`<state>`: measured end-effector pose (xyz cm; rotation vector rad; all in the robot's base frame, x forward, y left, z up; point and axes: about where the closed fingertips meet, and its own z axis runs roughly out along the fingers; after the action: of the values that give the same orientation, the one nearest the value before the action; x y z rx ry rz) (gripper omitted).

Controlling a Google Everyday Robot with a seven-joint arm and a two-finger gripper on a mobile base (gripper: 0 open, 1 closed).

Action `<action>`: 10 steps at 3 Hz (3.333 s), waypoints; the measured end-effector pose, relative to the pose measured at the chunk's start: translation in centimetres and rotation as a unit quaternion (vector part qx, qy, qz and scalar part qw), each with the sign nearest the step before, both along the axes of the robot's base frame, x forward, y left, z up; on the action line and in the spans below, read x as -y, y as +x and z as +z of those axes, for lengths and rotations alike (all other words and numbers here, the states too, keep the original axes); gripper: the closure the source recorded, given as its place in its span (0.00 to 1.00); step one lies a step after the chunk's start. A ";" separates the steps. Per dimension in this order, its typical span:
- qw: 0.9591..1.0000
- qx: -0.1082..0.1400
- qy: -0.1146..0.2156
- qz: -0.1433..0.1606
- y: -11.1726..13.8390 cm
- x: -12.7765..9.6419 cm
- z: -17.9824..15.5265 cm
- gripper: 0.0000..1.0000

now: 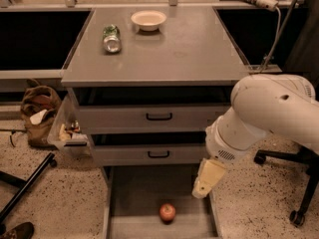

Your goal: Pick apple from bottom drawer and place on counter

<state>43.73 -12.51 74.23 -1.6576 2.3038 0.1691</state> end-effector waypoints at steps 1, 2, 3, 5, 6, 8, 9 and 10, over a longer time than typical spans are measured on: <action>1.000 -0.018 0.019 -0.004 0.8 -2.3 -5.1 0.00; 0.998 -0.032 0.046 -0.014 2.8 -5.3 -13.3 0.00; 0.996 -0.030 0.075 -0.038 4.4 -7.0 -19.8 0.00; 0.991 -0.038 0.111 -0.067 4.5 -7.9 -25.5 0.00; 0.989 -0.053 0.119 -0.074 4.4 -8.1 -30.3 0.00; 0.977 -0.101 0.163 -0.092 3.9 -9.6 -42.3 0.00; 0.969 -0.127 0.182 -0.107 2.9 -9.5 -46.6 0.00; 0.969 -0.127 0.182 -0.107 2.9 -9.5 -46.6 0.00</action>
Offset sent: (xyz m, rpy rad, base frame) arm 0.0794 0.0978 -0.2382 0.2073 0.0211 -0.0840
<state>46.62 -2.99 27.59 -1.2571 2.4268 0.7457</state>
